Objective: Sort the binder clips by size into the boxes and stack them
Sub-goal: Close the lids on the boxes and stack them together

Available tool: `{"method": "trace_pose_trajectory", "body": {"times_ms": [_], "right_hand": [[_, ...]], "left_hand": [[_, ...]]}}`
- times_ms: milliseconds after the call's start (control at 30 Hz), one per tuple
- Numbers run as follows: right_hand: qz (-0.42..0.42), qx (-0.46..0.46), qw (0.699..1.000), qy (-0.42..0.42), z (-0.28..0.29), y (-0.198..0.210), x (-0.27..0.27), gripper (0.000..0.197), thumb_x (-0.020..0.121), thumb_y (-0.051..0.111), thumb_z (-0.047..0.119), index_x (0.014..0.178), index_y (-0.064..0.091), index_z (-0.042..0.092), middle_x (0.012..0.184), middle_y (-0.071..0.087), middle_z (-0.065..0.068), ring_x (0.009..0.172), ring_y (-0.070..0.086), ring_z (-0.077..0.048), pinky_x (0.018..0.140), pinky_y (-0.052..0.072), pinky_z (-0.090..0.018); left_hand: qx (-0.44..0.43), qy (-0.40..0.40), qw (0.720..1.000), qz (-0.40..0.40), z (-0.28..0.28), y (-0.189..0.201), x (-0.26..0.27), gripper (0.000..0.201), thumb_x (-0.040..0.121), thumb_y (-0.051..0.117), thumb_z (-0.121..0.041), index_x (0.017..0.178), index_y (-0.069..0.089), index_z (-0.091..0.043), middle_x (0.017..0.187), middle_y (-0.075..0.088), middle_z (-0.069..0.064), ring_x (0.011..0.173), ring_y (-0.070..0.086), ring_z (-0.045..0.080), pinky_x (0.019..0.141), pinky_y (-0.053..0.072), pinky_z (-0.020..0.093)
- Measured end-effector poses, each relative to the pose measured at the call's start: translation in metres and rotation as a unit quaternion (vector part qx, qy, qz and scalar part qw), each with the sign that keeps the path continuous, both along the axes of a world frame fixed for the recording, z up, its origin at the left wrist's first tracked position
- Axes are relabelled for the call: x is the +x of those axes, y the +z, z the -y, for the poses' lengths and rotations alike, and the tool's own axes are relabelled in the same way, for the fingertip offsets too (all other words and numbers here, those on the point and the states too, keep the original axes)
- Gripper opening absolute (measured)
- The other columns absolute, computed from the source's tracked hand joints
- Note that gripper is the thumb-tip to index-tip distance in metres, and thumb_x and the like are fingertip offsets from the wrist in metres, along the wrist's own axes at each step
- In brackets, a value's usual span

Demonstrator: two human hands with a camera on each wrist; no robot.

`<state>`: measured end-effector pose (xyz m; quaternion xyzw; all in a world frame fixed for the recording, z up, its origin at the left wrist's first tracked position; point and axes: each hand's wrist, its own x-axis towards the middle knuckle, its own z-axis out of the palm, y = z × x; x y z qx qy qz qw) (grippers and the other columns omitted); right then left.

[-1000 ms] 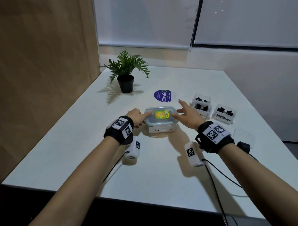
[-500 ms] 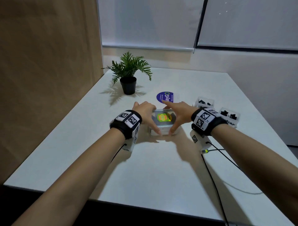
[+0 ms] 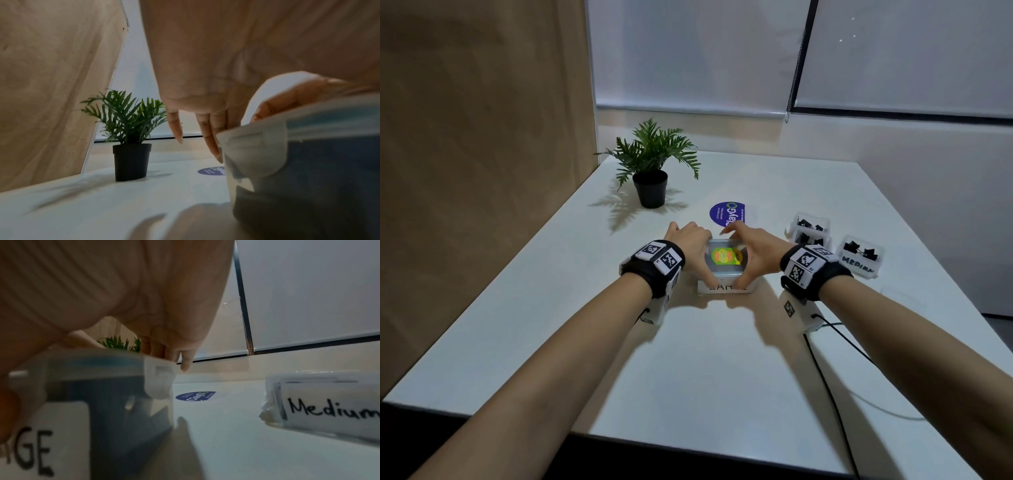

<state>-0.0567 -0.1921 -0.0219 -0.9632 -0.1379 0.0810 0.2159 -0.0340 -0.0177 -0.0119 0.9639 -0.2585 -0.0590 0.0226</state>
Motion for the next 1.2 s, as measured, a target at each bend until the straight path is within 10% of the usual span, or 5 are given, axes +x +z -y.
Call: {"method": "trace_pose_trajectory", "body": {"times_ms": [167, 267, 467, 933, 1200], "right_hand": [[0.043, -0.109, 0.993, 0.016, 0.004, 0.002, -0.012, 0.143, 0.057, 0.084, 0.055, 0.151, -0.016, 0.018, 0.161, 0.007, -0.007, 0.149, 0.005, -0.026, 0.118, -0.006, -0.053], [0.048, -0.212, 0.976, 0.007, 0.005, 0.001, -0.031, 0.134, 0.064, 0.069, 0.07, 0.151, -0.016, 0.013, 0.16, -0.018, -0.006, 0.146, -0.017, -0.034, 0.113, -0.011, -0.058], [0.003, -0.289, 0.957, -0.022, -0.004, -0.007, -0.051, 0.11, 0.073, 0.012, 0.083, 0.153, -0.009, 0.01, 0.16, -0.016, -0.004, 0.147, -0.018, -0.028, 0.11, -0.009, -0.068], [0.009, -0.168, 0.979, -0.11, 0.023, -0.004, 0.022, 0.081, 0.097, 0.043, 0.038, 0.152, -0.015, 0.023, 0.158, -0.024, 0.0, 0.148, -0.015, -0.024, 0.113, -0.001, -0.065], [-0.071, -0.226, 0.942, -0.238, 0.103, -0.007, 0.023, 0.106, 0.083, 0.06, 0.058, 0.153, -0.009, 0.018, 0.161, -0.01, -0.003, 0.147, -0.013, -0.035, 0.11, 0.008, -0.067]], "left_hand": [[-0.008, 0.004, 1.0, -0.012, -0.007, -0.002, -0.005, 0.103, 0.064, 0.075, -0.06, 0.143, 0.031, -0.01, 0.14, 0.042, 0.009, 0.134, 0.032, 0.025, 0.102, 0.029, 0.044], [0.006, 0.005, 0.999, -0.031, -0.01, -0.005, -0.025, 0.116, 0.078, 0.062, -0.061, 0.151, -0.006, -0.003, 0.161, -0.006, 0.009, 0.149, -0.007, 0.022, 0.116, 0.01, 0.058], [0.048, -0.023, 0.995, -0.079, -0.006, -0.011, -0.043, 0.096, 0.088, 0.029, -0.071, 0.152, -0.007, -0.01, 0.16, -0.012, 0.005, 0.148, -0.01, 0.016, 0.106, -0.013, 0.071], [0.071, 0.054, 0.995, -0.054, -0.008, -0.002, 0.024, 0.082, 0.093, 0.041, -0.046, 0.153, -0.003, -0.013, 0.161, -0.01, 0.001, 0.148, -0.009, 0.018, 0.105, -0.012, 0.072], [0.039, 0.083, 0.996, -0.014, -0.007, -0.023, 0.031, 0.087, 0.085, 0.052, -0.053, 0.144, -0.012, -0.053, 0.161, -0.013, -0.001, 0.143, -0.013, 0.045, 0.101, -0.004, 0.077]]}}
